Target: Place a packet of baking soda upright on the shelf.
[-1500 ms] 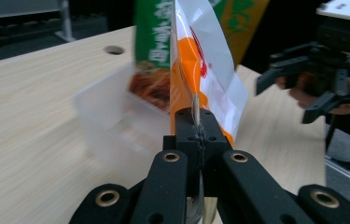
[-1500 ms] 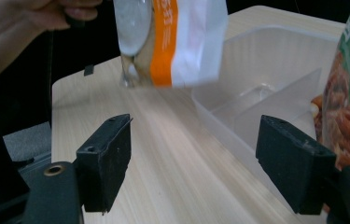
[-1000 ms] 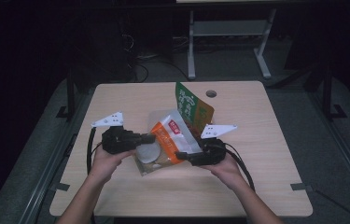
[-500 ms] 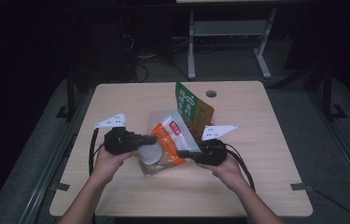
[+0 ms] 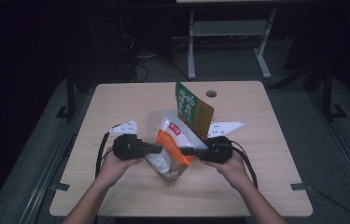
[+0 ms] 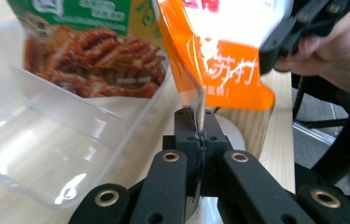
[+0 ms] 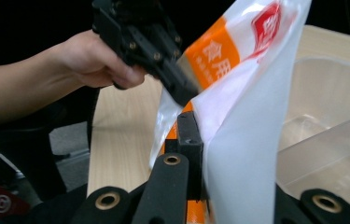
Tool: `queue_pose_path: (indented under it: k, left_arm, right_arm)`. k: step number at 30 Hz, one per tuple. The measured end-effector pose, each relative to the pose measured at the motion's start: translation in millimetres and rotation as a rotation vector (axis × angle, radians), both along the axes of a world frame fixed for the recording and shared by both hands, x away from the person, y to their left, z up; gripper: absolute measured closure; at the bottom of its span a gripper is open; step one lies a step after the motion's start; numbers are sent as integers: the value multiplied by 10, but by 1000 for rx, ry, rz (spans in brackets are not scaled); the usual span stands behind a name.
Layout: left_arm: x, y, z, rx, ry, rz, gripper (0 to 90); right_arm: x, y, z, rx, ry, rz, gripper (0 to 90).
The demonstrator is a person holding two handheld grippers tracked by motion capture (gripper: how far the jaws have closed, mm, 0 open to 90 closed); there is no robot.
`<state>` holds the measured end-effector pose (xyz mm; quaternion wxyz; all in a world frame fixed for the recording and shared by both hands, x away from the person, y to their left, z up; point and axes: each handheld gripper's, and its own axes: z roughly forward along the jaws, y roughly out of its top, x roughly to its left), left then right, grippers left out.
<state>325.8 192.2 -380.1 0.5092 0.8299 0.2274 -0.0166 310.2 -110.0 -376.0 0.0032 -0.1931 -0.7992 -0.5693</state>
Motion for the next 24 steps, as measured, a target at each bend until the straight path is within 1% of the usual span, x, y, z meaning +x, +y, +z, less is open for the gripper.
queue_pose_path:
  k: [2,3,4,5,8,10,11,12,13,14,15,16,17,18,19,20,21,22,23,24]
  left_arm:
    - [-21,-45,-40,16,5,-13,894]
    - [-33,-80,-71,22,17,-23,893]
    - [-33,-80,-71,22,17,-23,894]
    - [-47,-115,-89,47,10,-36,893]
    - [-54,-136,-98,47,11,-33,893]
    - [-49,-115,-98,36,11,-24,891]
    - [-49,-115,-98,36,11,-24,889]
    - [-44,-96,-92,26,12,-15,889]
    - [-32,-70,-84,27,9,-16,885]
    - [-19,-36,-69,23,4,-3,870]
    - [-19,-36,-69,23,4,-3,851]
    - [-15,-18,-57,30,-6,3,824]
    - [-13,-10,-47,26,-8,9,824]
    - [-17,-10,-37,23,-16,16,731]
    - [-17,-10,-37,23,-16,16,693]
    - [-25,-20,-36,24,-20,22,662]
    - [-31,-26,-33,33,-25,22,662]
    - [-39,-34,-29,49,-34,30,572]
    - [-48,-38,-21,61,-44,40,572]
    - [-57,-34,-16,59,-48,47,529]
  right_arm:
    - [-2,1,15,-1,-7,0,900]
    - [0,4,43,-7,-18,1,900]
    - [0,4,43,-7,-18,1,900]
    - [6,26,63,-10,-22,4,900]
    - [13,49,77,-13,-32,5,900]
    - [28,71,106,-14,-46,8,900]
    - [28,71,106,-14,-46,8,900]
    - [27,73,116,-20,-54,5,900]
    - [25,75,129,-20,-63,6,900]
    - [13,72,156,-38,-80,11,900]
    - [13,72,156,-38,-80,11,900]
    - [-4,70,179,-51,-96,10,900]
    - [-4,70,179,-51,-96,10,900]
    - [-18,76,198,-59,-102,11,900]
    - [-18,76,198,-59,-102,11,900]
    - [-21,90,219,-67,-121,11,900]
    - [-21,90,219,-67,-121,11,900]
    - [-18,104,248,-71,-130,12,900]
    - [-18,104,248,-71,-130,12,900]
    - [-14,107,261,-62,-132,14,900]
